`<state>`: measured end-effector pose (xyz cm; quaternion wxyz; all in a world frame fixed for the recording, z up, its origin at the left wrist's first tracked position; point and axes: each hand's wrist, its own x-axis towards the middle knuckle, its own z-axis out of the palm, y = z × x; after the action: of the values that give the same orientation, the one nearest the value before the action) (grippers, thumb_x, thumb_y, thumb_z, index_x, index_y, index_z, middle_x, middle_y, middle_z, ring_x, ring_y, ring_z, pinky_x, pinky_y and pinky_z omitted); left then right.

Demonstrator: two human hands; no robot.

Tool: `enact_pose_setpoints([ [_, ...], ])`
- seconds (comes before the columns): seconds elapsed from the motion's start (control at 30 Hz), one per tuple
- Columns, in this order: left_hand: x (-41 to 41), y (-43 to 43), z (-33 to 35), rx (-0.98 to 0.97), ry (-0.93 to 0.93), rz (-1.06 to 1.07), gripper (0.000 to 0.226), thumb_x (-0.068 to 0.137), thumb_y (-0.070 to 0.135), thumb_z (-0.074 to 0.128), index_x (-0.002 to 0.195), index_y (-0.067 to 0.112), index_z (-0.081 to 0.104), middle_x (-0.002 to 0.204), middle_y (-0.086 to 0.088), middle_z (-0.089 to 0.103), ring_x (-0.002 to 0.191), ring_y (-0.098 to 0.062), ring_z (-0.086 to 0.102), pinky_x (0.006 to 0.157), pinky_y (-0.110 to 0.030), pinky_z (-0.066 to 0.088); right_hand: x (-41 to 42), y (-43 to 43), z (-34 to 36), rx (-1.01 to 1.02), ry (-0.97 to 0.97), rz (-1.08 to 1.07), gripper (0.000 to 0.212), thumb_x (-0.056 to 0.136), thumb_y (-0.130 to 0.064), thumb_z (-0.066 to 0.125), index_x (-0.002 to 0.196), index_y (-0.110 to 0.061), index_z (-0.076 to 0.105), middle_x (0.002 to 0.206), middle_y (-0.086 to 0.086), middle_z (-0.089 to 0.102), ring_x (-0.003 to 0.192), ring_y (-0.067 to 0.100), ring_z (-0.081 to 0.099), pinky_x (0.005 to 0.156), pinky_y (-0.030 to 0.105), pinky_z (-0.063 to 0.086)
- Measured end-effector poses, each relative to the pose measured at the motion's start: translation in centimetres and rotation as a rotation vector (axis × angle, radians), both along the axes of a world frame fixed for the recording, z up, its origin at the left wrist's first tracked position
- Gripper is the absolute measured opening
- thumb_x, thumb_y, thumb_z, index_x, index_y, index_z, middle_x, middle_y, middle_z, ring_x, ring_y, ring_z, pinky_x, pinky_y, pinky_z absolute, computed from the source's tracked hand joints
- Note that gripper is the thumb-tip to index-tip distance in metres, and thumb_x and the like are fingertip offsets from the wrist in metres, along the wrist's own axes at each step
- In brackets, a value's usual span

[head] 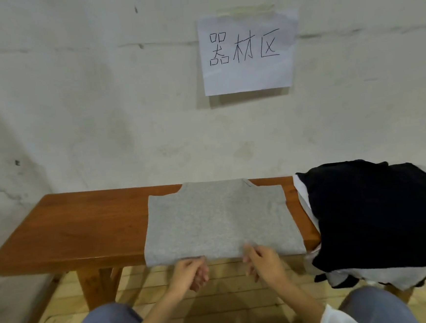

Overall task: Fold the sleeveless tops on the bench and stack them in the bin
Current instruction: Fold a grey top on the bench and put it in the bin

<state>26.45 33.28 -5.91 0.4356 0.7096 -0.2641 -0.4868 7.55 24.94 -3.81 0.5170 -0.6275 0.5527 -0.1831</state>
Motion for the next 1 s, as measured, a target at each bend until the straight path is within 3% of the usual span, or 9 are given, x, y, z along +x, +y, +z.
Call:
enact_pose_setpoints([
  [0.13, 1.2, 1.1, -1.0, 0.031, 0.772, 0.34, 0.037, 0.09, 0.035, 0.059, 0.11, 0.004, 0.056, 0.112, -0.017, 0.06, 0.109, -0.032, 0.054, 0.094, -0.045, 0.04, -0.8, 0.1, -1.0, 0.571, -0.44, -0.449, 0.032, 0.091, -0.04, 0.058, 0.101, -0.01, 0.055, 0.091, 0.014, 0.063, 0.075, 0.024, 0.059, 0.063, 0.033, 0.049],
  [0.2, 2.0, 1.6, -0.7, -0.053, 0.937, 0.426, 0.047, 0.086, 0.033, 0.061, 0.12, 0.003, 0.05, 0.122, -0.017, 0.055, 0.115, -0.03, 0.05, 0.102, -0.045, 0.034, -1.4, -0.4, -1.1, 0.679, -0.68, -0.56, 0.026, 0.088, -0.032, 0.064, 0.1, -0.01, 0.057, 0.091, 0.011, 0.059, 0.082, 0.024, 0.056, 0.069, 0.035, 0.046],
  [0.37, 2.4, 2.7, -0.3, -0.213, 1.078, 0.616, 0.049, 0.053, 0.011, 0.086, 0.094, 0.009, 0.059, 0.1, -0.012, 0.062, 0.093, -0.025, 0.058, 0.091, -0.04, 0.041, -2.4, -1.2, -0.4, 0.64, -0.84, -0.729, 0.009, 0.088, -0.017, 0.063, 0.092, -0.013, 0.056, 0.095, 0.01, 0.057, 0.086, 0.023, 0.054, 0.093, 0.04, 0.041],
  [0.43, 3.0, 3.0, -0.7, -0.298, 1.11, 0.645, 0.06, 0.029, 0.008, 0.096, 0.074, 0.013, 0.057, 0.07, -0.005, 0.058, 0.067, -0.017, 0.056, 0.073, -0.03, 0.042, -2.9, -1.4, -0.3, 0.655, -0.891, -0.772, 0.011, 0.09, -0.017, 0.06, 0.085, -0.011, 0.052, 0.085, 0.008, 0.055, 0.079, 0.022, 0.053, 0.088, 0.038, 0.044],
  [0.5, 3.4, 3.1, -0.7, -0.31, 1.074, 0.646, 0.043, 0.049, 0.019, 0.088, 0.077, 0.015, 0.055, 0.059, -0.002, 0.053, 0.053, -0.013, 0.052, 0.064, -0.026, 0.037, -3.1, -1.7, -0.2, 0.668, -0.92, -0.798, 0.02, 0.091, -0.022, 0.058, 0.077, -0.011, 0.049, 0.063, 0.005, 0.053, 0.067, 0.017, 0.049, 0.072, 0.034, 0.045],
  [0.57, 3.9, 3.2, -0.3, -0.303, 1.049, 0.653, 0.037, 0.057, 0.025, 0.079, 0.083, 0.015, 0.056, 0.059, -0.001, 0.054, 0.056, -0.012, 0.05, 0.062, -0.026, 0.037, -3.0, -2.0, 0.2, 0.635, -0.92, -0.81, 0.025, 0.094, -0.025, 0.054, 0.073, -0.011, 0.048, 0.048, 0.0, 0.049, 0.061, 0.014, 0.045, 0.064, 0.031, 0.043],
  [0.73, 5.4, 3.0, 2.2, -0.48, 1.155, 0.634, 0.084, 0.007, 0.007, 0.094, 0.083, 0.014, 0.057, 0.071, -0.003, 0.058, 0.068, -0.012, 0.047, 0.068, -0.025, 0.036, -2.3, -2.1, 2.4, 0.351, -0.83, -0.839, 0.028, 0.099, -0.027, 0.045, 0.076, -0.011, 0.049, 0.065, 0.005, 0.048, 0.063, 0.018, 0.05, 0.064, 0.031, 0.046],
  [0.87, 5.4, 2.1, 6.1, -0.672, 1.255, 0.554, 0.069, 0.022, 0.001, 0.093, 0.08, 0.015, 0.059, 0.092, -0.003, 0.062, 0.091, -0.012, 0.054, 0.097, -0.023, 0.035, -1.1, -1.2, 5.8, 0.115, -0.757, -0.854, 0.021, 0.1, -0.035, 0.044, 0.103, -0.017, 0.053, 0.086, 0.002, 0.061, 0.079, 0.017, 0.06, 0.076, 0.032, 0.051],
  [1.0, 4.6, 2.0, 10.0, -0.837, 1.224, 0.506, 0.038, 0.046, 0.006, 0.082, 0.062, 0.018, 0.05, 0.066, 0.003, 0.05, 0.066, -0.01, 0.049, 0.086, -0.024, 0.039, -0.5, -0.2, 9.4, -0.079, -0.71, -0.889, 0.032, 0.101, -0.039, 0.038, 0.115, -0.016, 0.054, 0.099, 0.001, 0.061, 0.086, 0.014, 0.058, 0.079, 0.029, 0.048],
])
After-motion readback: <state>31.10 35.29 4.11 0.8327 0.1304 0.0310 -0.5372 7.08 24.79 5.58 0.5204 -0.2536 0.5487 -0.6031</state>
